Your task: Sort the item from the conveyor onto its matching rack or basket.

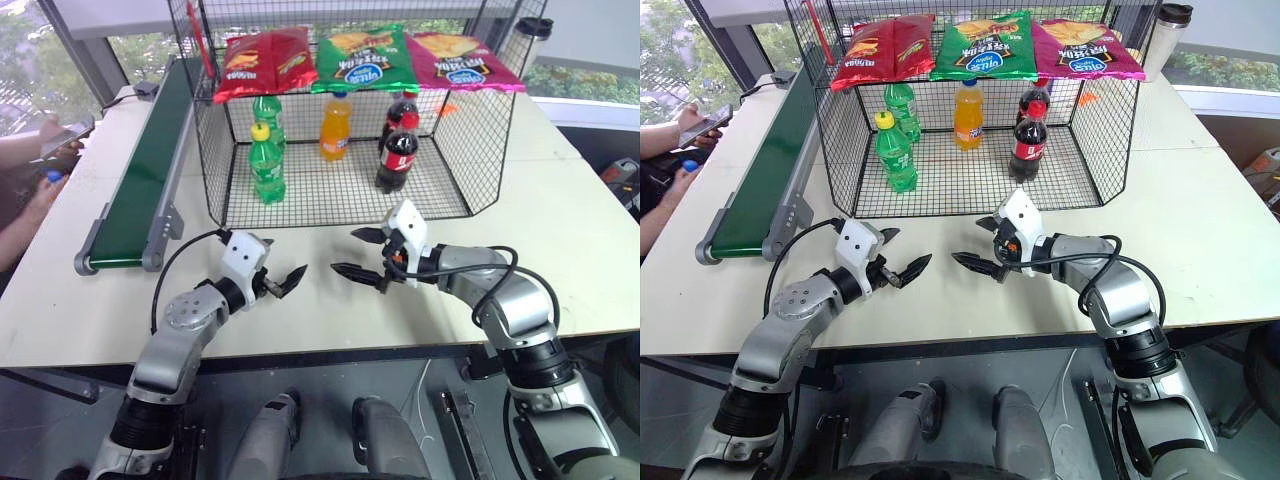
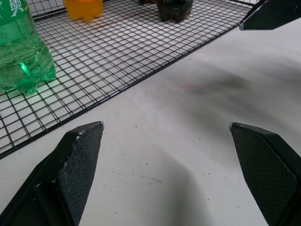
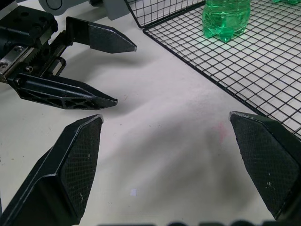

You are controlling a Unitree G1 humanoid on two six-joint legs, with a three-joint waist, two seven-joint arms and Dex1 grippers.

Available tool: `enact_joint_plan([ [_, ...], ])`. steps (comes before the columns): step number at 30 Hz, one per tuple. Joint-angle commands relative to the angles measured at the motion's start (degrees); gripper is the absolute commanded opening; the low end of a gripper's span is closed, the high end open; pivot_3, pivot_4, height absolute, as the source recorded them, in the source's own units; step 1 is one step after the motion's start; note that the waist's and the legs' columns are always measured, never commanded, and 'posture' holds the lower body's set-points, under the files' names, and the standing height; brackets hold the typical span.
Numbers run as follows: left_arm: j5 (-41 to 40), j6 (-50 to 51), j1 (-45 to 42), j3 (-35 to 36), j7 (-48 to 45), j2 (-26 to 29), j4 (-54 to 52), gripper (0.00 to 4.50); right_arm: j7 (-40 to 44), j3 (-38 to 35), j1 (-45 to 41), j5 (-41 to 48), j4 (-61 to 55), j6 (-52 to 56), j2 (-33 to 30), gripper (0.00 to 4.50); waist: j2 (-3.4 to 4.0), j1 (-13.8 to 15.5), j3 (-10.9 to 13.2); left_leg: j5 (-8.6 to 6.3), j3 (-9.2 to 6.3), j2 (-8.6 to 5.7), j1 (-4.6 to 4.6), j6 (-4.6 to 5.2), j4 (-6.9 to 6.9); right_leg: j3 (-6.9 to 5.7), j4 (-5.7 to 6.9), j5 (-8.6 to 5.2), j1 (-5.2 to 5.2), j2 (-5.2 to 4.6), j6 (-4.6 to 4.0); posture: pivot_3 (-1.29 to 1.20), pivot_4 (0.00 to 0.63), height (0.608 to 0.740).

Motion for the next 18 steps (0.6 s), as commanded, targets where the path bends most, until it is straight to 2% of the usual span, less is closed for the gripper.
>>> enact_joint_plan([
  [1,-1.40,-2.46,-0.05,0.98,-1.01,-0.17,-2.31,4.50,-0.14,-1.27,-0.17,0.71,-2.40,-0.49,-0.34,4.44,0.00,0.00,0.00,0.00,0.00,0.00,0.00,0.00,0.00,0.00,0.00,0.00,0.00,0.00,0.00,0.00,0.150,0.739],
  [18,-1.29,-1.00,-0.37,0.25,-0.88,1.08,-2.45,4.50,-0.22,-1.33,0.19,0.95,-3.00,-0.32,-0.61,4.44,0.00,0.00,0.00,0.00,0.00,0.00,0.00,0.00,0.00,0.00,0.00,0.00,0.00,0.00,0.00,0.00,0.150,0.739],
])
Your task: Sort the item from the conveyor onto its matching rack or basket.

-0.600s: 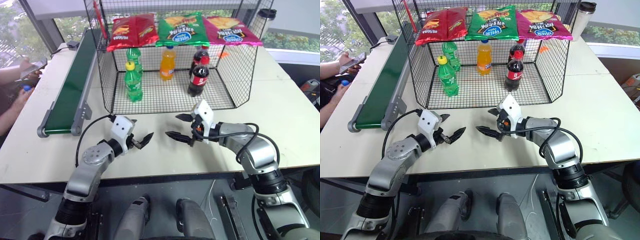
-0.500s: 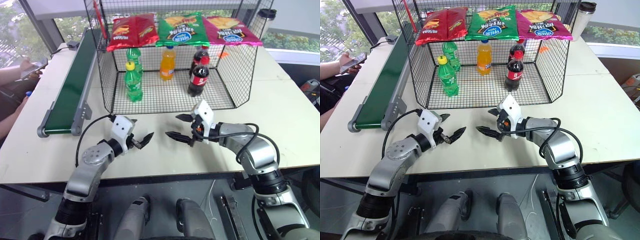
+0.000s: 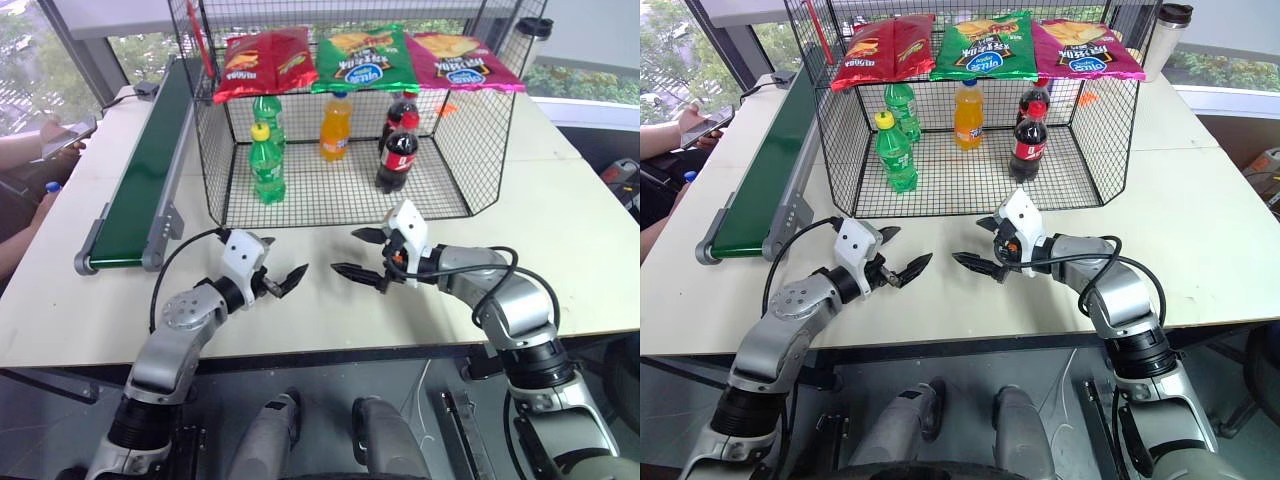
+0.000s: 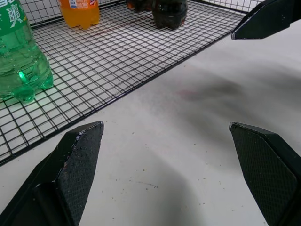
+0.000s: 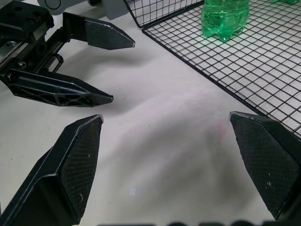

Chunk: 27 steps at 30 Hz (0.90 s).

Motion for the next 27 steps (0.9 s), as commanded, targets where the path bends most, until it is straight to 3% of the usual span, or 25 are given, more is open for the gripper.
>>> enact_joint_plan([
  [1,-0.15,-0.08,-0.37,0.07,-0.37,0.53,-2.31,4.50,0.07,-1.32,0.10,0.93,-2.93,-0.27,-0.51,4.44,0.00,0.00,0.00,0.00,0.00,0.00,0.00,0.00,0.00,0.00,0.00,0.00,0.00,0.00,0.00,0.00,0.150,0.739],
  [27,0.31,0.05,-2.00,-0.26,0.55,-0.17,-1.71,4.50,-0.29,-1.32,-0.05,0.70,-2.65,-1.11,-0.08,4.44,0.00,0.02,0.00,0.00,0.00,0.00,0.00,0.00,0.00,0.00,0.00,-0.01,0.00,0.00,0.01,0.00,0.150,0.739],
])
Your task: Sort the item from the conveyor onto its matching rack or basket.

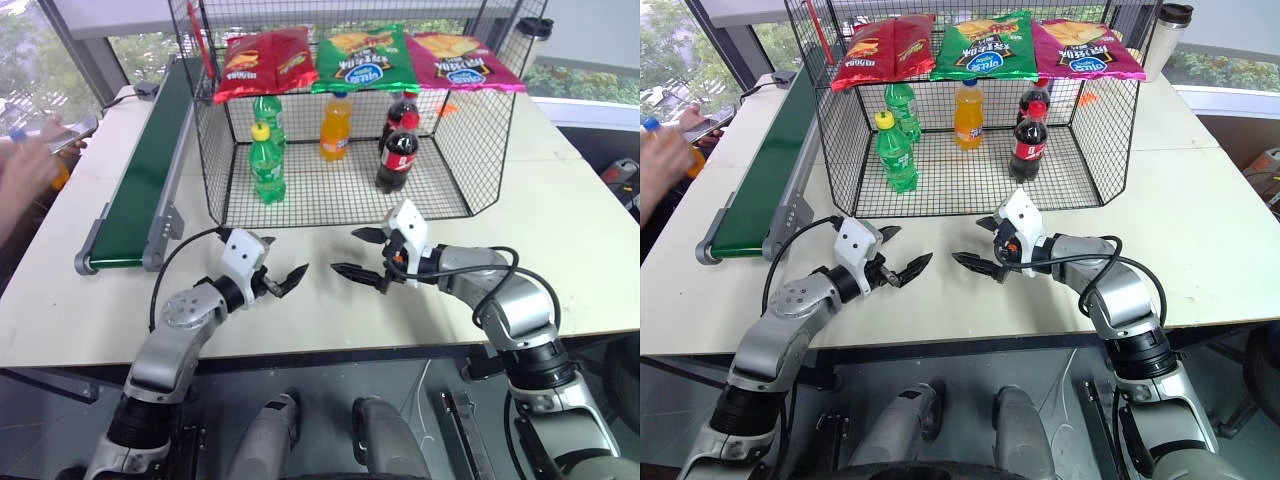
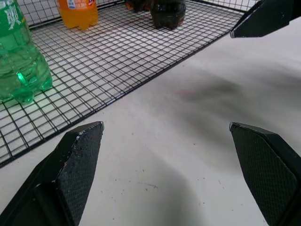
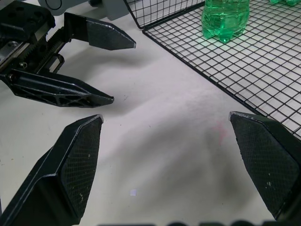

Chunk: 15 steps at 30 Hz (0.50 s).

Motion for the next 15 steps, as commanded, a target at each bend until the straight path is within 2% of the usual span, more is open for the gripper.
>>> enact_joint_plan([
  [1,0.24,0.03,-1.25,-0.10,0.70,-0.48,-1.59,4.50,-0.13,-1.32,-0.22,0.66,-2.09,-1.06,-0.02,4.44,0.00,-0.02,0.00,0.00,0.00,0.00,0.00,0.00,0.00,0.00,0.00,0.00,0.00,0.00,0.00,0.00,0.150,0.739],
  [15,1.16,-1.36,-1.37,-1.10,-0.03,-0.20,-0.65,4.50,-0.26,-1.49,-0.16,0.94,-2.63,-0.64,-0.11,4.44,0.00,-0.02,0.00,0.00,0.00,0.00,0.00,0.00,0.00,0.00,0.00,0.00,0.00,0.00,0.00,0.00,0.150,0.739],
])
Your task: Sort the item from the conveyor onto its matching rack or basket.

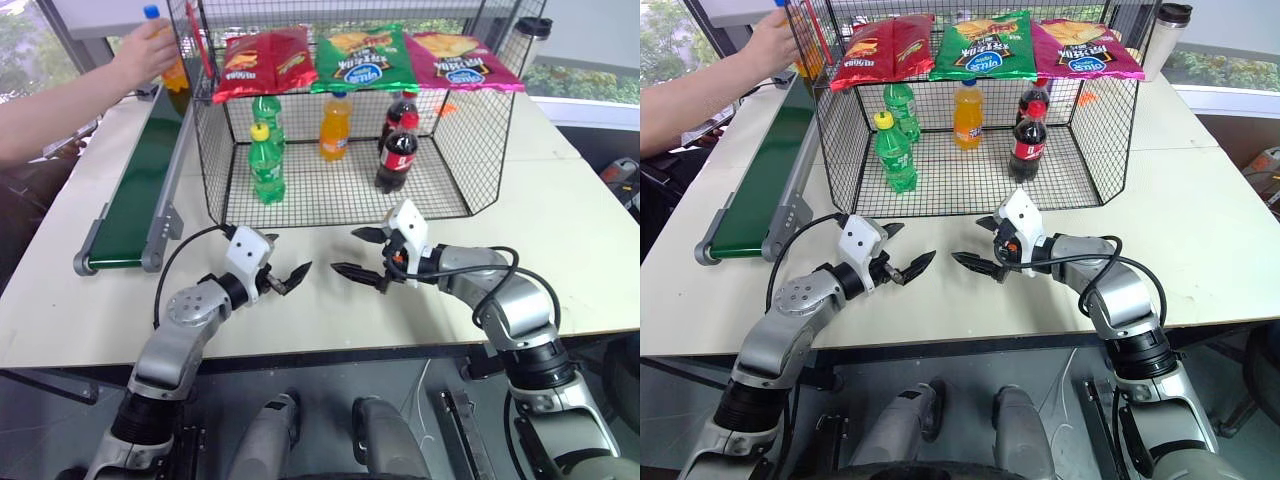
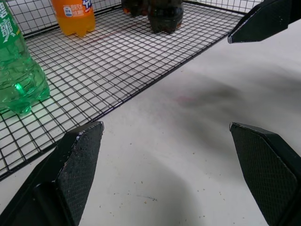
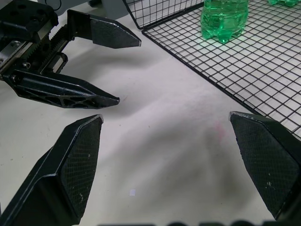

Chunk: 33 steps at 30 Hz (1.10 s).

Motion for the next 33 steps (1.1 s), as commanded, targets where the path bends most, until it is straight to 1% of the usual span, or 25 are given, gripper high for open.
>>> enact_joint_plan([
  [1,0.03,-1.09,-0.81,-0.01,-0.48,0.06,-0.98,4.50,-0.20,-1.48,-0.17,0.92,-2.62,-0.56,-0.12,4.44,0.00,0.00,0.00,0.00,0.00,0.00,0.00,0.00,0.00,0.00,0.00,0.00,0.00,0.00,0.00,0.00,0.150,0.739],
  [11,-1.71,0.93,-0.64,3.04,-1.21,2.27,-5.37,4.50,0.47,-1.18,-0.79,1.89,-3.82,0.00,-0.37,4.44,0.00,-0.01,0.00,0.00,0.00,0.00,0.00,0.00,0.00,0.00,0.00,0.00,0.00,0.00,0.00,0.00,0.150,0.739],
  [15,-3.51,4.07,-0.15,6.76,-0.20,4.21,-10.38,4.50,1.89,-1.17,-1.29,3.08,-5.63,0.76,-0.92,4.44,0.00,-0.03,0.00,0.00,-0.01,0.00,-0.01,0.00,-0.01,0.00,0.00,-0.01,-0.01,0.00,0.01,0.00,0.150,0.739],
  [18,-6.04,8.03,1.07,11.57,0.80,5.68,-14.70,4.50,3.62,-1.12,-1.57,4.27,-7.35,1.05,-1.67,4.44,0.00,-0.11,0.00,0.00,-0.02,0.01,-0.03,0.00,-0.01,0.00,-0.01,-0.01,-0.02,0.00,0.02,0.00,0.150,0.739],
  [21,-8.41,10.55,2.43,16.56,1.14,7.19,-16.30,4.50,5.02,-1.44,-2.33,6.21,-8.88,1.52,-1.81,4.44,0.01,-0.12,0.00,-0.01,-0.02,0.01,-0.02,0.00,-0.02,0.00,-0.01,-0.02,-0.03,0.00,0.02,0.00,0.150,0.739],
  [24,-9.97,11.05,3.62,24.38,1.85,8.94,-12.82,4.50,6.43,-1.80,-4.27,8.92,-10.29,2.22,-1.34,4.44,0.01,-0.27,0.01,-0.01,-0.02,0.02,-0.02,0.00,-0.02,0.00,-0.01,-0.03,-0.03,0.01,0.02,0.00,0.150,0.739],
  [28,-12.76,11.90,2.90,32.69,4.47,9.58,-8.82,4.50,6.30,-1.17,-6.34,9.75,-9.90,2.42,-0.98,4.44,0.01,-0.12,0.00,-0.01,-0.06,0.05,-0.03,0.00,-0.03,-0.02,-0.02,-0.04,-0.05,0.02,0.01,0.00,0.150,0.739],
  [30,-13.65,11.97,2.64,35.80,5.44,9.91,-6.86,4.50,6.29,-0.95,-6.79,9.91,-9.58,2.24,-0.86,4.44,0.00,0.12,0.00,-0.02,-0.07,0.03,-0.05,0.00,-0.03,-0.02,-0.11,-0.04,-0.01,-0.01,0.02,0.00,0.150,0.739],
  [33,-14.70,12.20,2.50,38.07,6.41,10.30,-5.01,4.50,6.24,-0.73,-6.95,9.94,-9.38,2.02,-0.77,4.44,0.00,0.11,0.00,-0.03,-0.07,-0.02,-0.10,0.02,-0.04,-0.04,-0.25,0.01,0.00,-0.03,-0.03,0.00,0.150,0.739],
])
